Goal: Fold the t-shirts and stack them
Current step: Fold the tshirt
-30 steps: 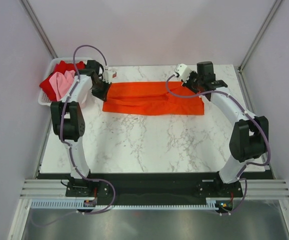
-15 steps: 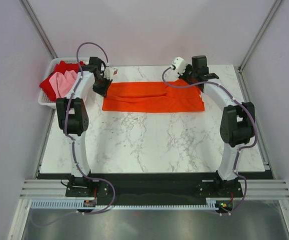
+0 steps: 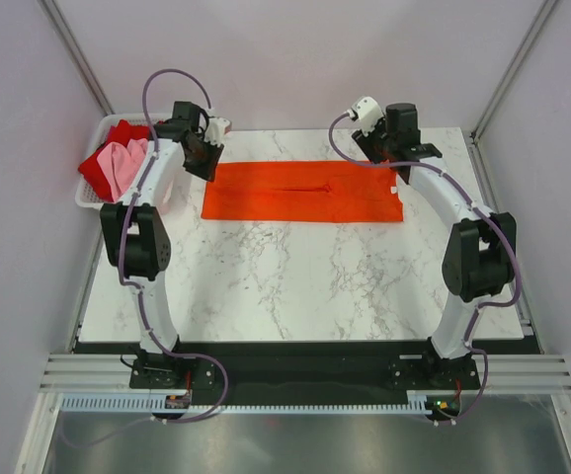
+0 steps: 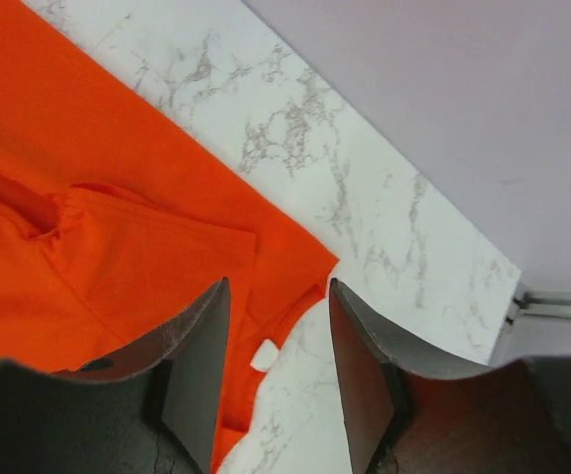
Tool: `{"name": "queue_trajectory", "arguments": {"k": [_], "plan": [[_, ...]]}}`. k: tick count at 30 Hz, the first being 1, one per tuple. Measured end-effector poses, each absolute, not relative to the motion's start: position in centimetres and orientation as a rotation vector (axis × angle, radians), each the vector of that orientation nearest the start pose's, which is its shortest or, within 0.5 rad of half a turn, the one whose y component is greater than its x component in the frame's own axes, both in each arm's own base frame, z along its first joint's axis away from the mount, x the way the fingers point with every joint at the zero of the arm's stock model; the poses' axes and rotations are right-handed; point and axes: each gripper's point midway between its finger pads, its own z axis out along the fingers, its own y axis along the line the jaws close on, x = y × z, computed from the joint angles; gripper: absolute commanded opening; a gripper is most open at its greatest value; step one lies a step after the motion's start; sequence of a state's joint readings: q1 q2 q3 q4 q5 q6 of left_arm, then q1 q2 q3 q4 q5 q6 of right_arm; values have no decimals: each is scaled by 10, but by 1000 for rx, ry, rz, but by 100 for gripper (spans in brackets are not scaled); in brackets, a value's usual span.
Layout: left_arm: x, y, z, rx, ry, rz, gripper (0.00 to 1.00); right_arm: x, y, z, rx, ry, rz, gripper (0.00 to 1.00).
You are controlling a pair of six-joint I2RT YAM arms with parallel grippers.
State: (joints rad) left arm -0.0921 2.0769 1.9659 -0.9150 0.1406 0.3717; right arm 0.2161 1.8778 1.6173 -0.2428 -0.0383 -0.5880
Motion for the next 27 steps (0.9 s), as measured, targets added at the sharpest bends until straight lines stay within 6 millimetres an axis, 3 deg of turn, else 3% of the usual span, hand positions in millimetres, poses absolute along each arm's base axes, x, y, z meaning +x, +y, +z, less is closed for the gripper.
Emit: {"name": "queue_trajectory", "arguments": {"k": [3,6,8,11,15,27], "plan": [[482,-73,124,721,2524,-112,28,537,112,192,-804,1960,-88,49],[469,-84,84,801,2600,-152,30,527,119,151,-794,2075,2,48],[461,-85,59,842,2654,-164,32,520,121,124,-797,2149,42,48],[453,-79,38,883,2700,-167,36,511,121,96,-806,2231,73,48],[452,-75,34,923,2696,-158,39,507,121,84,-815,2265,82,48],[440,-66,20,1033,2704,-121,41,503,123,77,-822,2288,103,49]]}}
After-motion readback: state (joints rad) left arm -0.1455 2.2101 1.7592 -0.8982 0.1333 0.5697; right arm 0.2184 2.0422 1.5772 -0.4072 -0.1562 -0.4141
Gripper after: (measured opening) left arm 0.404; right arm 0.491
